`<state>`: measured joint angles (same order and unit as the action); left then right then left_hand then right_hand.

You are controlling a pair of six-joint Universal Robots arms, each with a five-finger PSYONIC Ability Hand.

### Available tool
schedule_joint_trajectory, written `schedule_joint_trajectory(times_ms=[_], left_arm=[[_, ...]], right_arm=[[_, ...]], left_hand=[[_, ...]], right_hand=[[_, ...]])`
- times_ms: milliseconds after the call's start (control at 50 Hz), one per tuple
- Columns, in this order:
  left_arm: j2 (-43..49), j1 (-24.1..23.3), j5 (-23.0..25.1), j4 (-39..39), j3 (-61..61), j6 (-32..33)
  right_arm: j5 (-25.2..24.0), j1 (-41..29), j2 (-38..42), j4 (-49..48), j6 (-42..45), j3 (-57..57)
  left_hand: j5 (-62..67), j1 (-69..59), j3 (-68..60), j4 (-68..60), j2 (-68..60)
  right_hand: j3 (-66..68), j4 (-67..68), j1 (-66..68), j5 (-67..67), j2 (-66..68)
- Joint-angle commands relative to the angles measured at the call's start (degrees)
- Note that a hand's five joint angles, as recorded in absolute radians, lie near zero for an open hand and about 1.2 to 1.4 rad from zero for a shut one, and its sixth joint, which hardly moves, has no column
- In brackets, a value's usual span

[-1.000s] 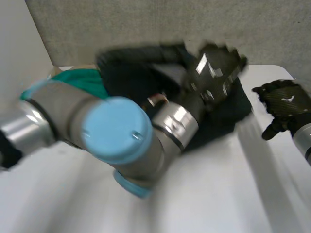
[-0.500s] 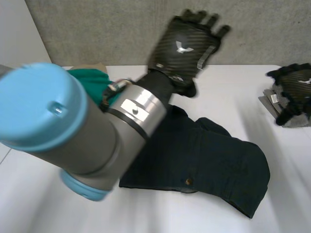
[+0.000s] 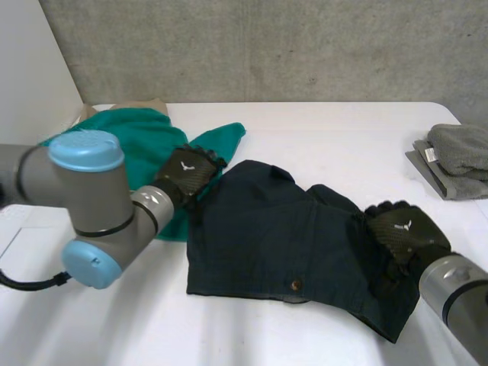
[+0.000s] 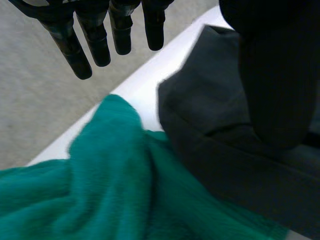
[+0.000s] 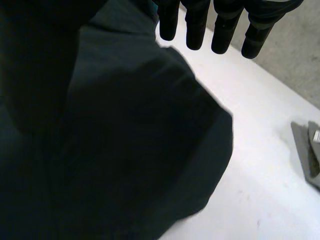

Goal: Fold the laundry.

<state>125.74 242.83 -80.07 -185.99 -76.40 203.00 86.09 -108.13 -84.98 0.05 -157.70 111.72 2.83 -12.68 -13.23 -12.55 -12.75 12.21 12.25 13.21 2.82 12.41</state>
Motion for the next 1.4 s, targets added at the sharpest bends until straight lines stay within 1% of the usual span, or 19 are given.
schedule_joint_trajectory(times_ms=[20,60,80,120,160,240,440,600,620,660,700,740,760,780,820,920,1060,1240,1400], left_arm=[[7.8,-3.0,1.4,5.5,6.4,2.9],[8.6,-3.4,0.8,7.1,7.5,4.2],[8.9,-3.8,0.4,8.5,8.5,5.0],[8.6,-4.5,-0.6,9.7,9.6,5.3],[8.4,-5.2,-2.9,9.6,9.9,4.7],[3.8,-6.9,-10.0,9.7,9.3,1.4],[-8.7,-16.0,-17.7,9.5,0.6,-13.2],[-6.7,-26.4,-21.5,4.0,-0.9,-21.4],[-5.4,-27.4,-21.4,2.9,-0.6,-21.5],[-2.1,-29.2,-22.0,0.9,0.7,-21.3],[-0.2,-29.7,-22.1,0.3,2.2,-21.3],[1.2,-30.0,-22.4,1.1,4.0,-21.4],[1.3,-29.9,-22.8,1.6,4.3,-21.4],[1.3,-29.9,-23.1,2.1,4.6,-21.4],[0.3,-29.3,-24.3,3.8,5.0,-21.3],[-6.6,-25.1,-25.1,5.5,4.0,-21.2],[-18.1,-18.9,-24.2,5.0,-0.8,-20.5],[-19.7,-9.5,-14.7,5.2,-5.4,-17.2],[-12.1,-5.0,-10.9,2.9,-8.1,-15.9]], right_arm=[[0.2,0.0,1.7,-7.3,0.1,4.2],[0.3,0.0,5.4,-8.9,0.4,3.7],[0.3,0.0,6.2,-9.1,0.5,3.5],[0.5,0.0,9.3,-10.5,1.0,1.1],[0.9,0.0,10.0,-11.5,1.0,-0.8],[1.6,0.0,10.9,-13.9,4.4,-9.0],[0.2,-0.8,20.4,-17.6,19.8,-31.0],[-12.4,-0.8,36.2,-24.9,19.8,-41.7],[-13.7,-0.8,37.1,-25.2,19.9,-41.9],[-15.1,-0.8,38.7,-25.7,19.9,-42.4],[-15.8,-0.5,39.6,-25.7,19.5,-42.7],[-15.6,-0.2,39.5,-25.6,19.5,-42.6],[-14.8,0.1,38.9,-25.3,19.1,-42.3],[-14.4,0.1,38.4,-25.2,18.9,-42.0],[-12.6,0.6,37.0,-24.9,18.2,-41.2],[-7.4,3.6,24.7,-18.6,13.1,-36.2],[-6.9,5.6,12.5,-2.5,2.7,-32.3],[-7.6,7.5,7.4,17.5,-10.3,-25.5],[-8.5,6.2,5.6,9.4,-21.2,-9.7]], left_hand=[[5.3,-5.4,-4.9,-5.5,-5.3],[11.5,-11.6,-11.1,-11.8,-11.6],[23.3,-23.5,-22.9,-23.6,-23.4],[55.9,-56.1,-55.5,-56.2,-56.0],[67.2,-67.3,-66.8,-67.4,-67.2],[67.2,-67.3,-66.8,-67.4,-67.3],[67.2,-67.3,-66.8,-67.4,-67.3],[67.2,-67.3,-66.8,-67.4,-67.3],[65.9,-66.0,-65.5,-66.1,-65.9],[45.6,-45.8,-45.2,-45.9,-45.7],[40.3,-40.5,-39.9,-40.6,-40.4],[30.2,-30.4,-29.8,-30.5,-30.3],[24.2,-24.3,-23.8,-24.5,-24.3],[17.5,-17.6,-17.1,-17.7,-17.6],[6.3,-6.5,-5.9,-6.6,-6.4],[2.9,-3.1,-2.5,-3.2,-3.0],[2.3,-2.4,-1.9,-2.5,-2.3],[2.1,-2.2,-1.7,-2.4,-2.2],[1.6,-1.7,-1.2,-1.9,-1.7]], right_hand=[[-2.2,-2.3,-3.2,-2.8,-2.4],[5.6,5.5,4.6,5.0,5.4],[10.3,10.2,9.3,9.7,10.1],[54.4,54.3,53.4,53.8,54.2],[67.8,67.7,66.8,67.2,67.6],[67.8,67.7,66.8,67.2,67.6],[67.8,67.7,66.8,67.2,67.6],[67.8,67.7,66.8,67.2,67.6],[67.8,67.7,66.8,67.2,67.6],[67.8,67.7,66.8,67.2,67.6],[67.8,67.7,66.8,67.2,67.6],[50.6,50.6,49.6,50.0,50.4],[13.9,13.8,12.9,13.3,13.7],[-0.6,-0.7,-1.6,-1.2,-0.8],[-2.2,-2.3,-3.2,-2.8,-2.4],[-2.2,-2.3,-3.2,-2.8,-2.4],[-2.2,-2.3,-3.2,-2.8,-2.4],[-2.2,-2.3,-3.2,-2.8,-2.4],[-2.2,-2.3,-3.2,-2.8,-2.4]])
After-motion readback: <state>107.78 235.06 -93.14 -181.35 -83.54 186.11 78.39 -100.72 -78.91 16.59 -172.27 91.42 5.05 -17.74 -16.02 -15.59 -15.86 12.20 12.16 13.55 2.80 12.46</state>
